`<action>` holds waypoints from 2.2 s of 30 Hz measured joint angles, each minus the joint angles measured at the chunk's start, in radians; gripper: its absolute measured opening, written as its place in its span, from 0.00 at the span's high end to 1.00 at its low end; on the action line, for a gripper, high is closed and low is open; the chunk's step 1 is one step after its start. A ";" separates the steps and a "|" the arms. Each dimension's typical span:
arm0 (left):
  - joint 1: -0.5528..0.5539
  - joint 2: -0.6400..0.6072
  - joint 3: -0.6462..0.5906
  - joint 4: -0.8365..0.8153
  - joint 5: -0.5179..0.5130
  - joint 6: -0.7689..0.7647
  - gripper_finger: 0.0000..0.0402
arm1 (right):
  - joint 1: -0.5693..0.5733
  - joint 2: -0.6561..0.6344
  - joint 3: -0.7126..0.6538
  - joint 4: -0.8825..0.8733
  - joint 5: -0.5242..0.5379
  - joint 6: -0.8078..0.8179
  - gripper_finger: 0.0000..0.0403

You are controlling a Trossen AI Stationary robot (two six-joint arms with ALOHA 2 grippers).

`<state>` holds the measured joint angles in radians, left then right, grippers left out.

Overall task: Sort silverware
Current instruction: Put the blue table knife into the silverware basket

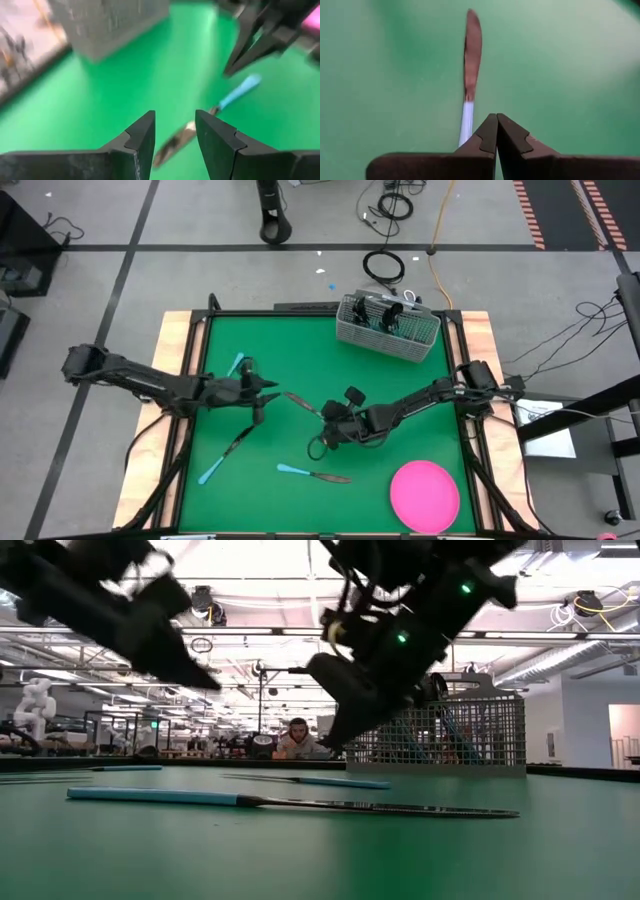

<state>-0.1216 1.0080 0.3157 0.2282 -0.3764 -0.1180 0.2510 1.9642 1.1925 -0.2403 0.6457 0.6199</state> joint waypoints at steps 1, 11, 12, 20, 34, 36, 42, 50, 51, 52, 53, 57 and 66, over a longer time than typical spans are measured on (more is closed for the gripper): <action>0.029 0.035 0.000 -0.004 0.035 -0.012 0.64 | 0.004 -0.004 -0.023 0.027 -0.009 0.009 1.00; 0.166 0.292 0.000 0.086 0.218 -0.087 0.64 | 0.034 -0.023 -0.144 0.275 -0.128 0.007 1.00; 0.168 0.310 0.000 0.110 0.219 -0.087 0.64 | 0.036 -0.023 -0.144 0.274 -0.129 0.007 1.00; 0.174 0.415 0.013 0.230 0.219 -0.084 0.64 | 0.072 -0.046 -0.144 0.158 -0.148 0.081 1.00; 0.178 0.576 0.132 0.236 0.294 0.036 0.64 | 0.132 -0.048 -0.144 0.020 -0.071 0.241 1.00; 0.178 0.583 0.136 0.237 0.294 0.047 0.64 | 0.135 -0.048 -0.153 0.040 -0.067 0.244 1.00; 0.178 0.587 0.138 0.239 0.325 0.048 0.64 | 0.137 -0.051 -0.205 0.083 -0.053 0.276 1.00; 0.178 0.580 0.138 0.302 0.433 0.076 0.64 | 0.140 -0.055 -0.305 0.252 -0.052 0.323 1.00; 0.178 0.580 0.138 0.312 0.447 0.077 0.64 | 0.143 -0.055 -0.313 0.260 -0.052 0.334 1.00; 0.178 0.580 0.138 0.323 0.465 0.084 0.64 | 0.144 -0.055 -0.324 0.271 -0.053 0.344 1.00; 0.178 0.580 0.138 0.331 0.478 0.102 0.64 | 0.147 -0.055 -0.336 0.283 -0.055 0.355 1.00; 0.173 0.580 0.152 0.327 0.477 0.182 0.64 | 0.155 -0.056 -0.389 0.364 -0.074 0.380 1.00; 0.173 0.647 0.346 0.012 0.496 0.299 0.64 | 0.165 -0.054 -0.408 0.398 -0.075 0.366 1.00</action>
<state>0.0509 1.6553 0.6618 0.2398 0.1196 0.1810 0.4164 1.9102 0.7849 0.1573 0.5706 0.9863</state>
